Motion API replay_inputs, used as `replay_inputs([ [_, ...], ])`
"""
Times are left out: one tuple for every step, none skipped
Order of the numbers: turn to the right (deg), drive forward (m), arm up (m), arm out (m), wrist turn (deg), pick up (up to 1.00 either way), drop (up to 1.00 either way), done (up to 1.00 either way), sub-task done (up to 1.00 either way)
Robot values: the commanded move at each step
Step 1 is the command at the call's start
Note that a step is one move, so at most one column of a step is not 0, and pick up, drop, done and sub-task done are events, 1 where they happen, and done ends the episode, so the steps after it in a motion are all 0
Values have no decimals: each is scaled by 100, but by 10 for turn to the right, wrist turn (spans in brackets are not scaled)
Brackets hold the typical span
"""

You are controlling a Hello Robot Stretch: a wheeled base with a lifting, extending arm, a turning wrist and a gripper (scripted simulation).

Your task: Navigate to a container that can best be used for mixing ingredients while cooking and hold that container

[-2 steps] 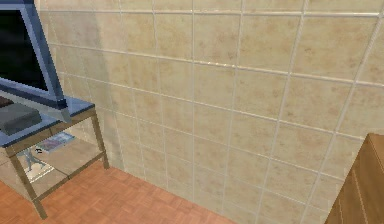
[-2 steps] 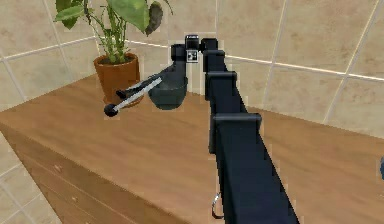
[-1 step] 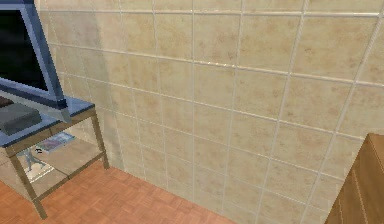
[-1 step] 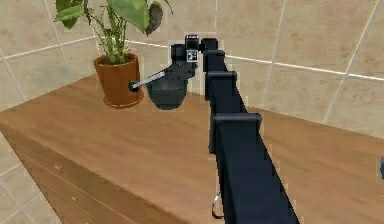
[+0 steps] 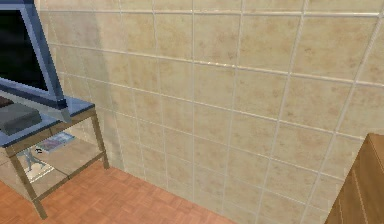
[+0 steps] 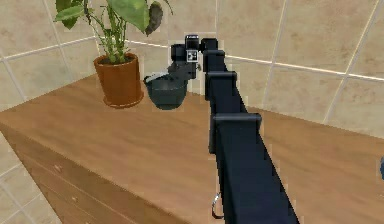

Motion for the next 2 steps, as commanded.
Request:
replay_inputs([
  [0,0,0,0,0,100,0,0,0],
  [0,0,0,0,0,0,0,100,0],
])
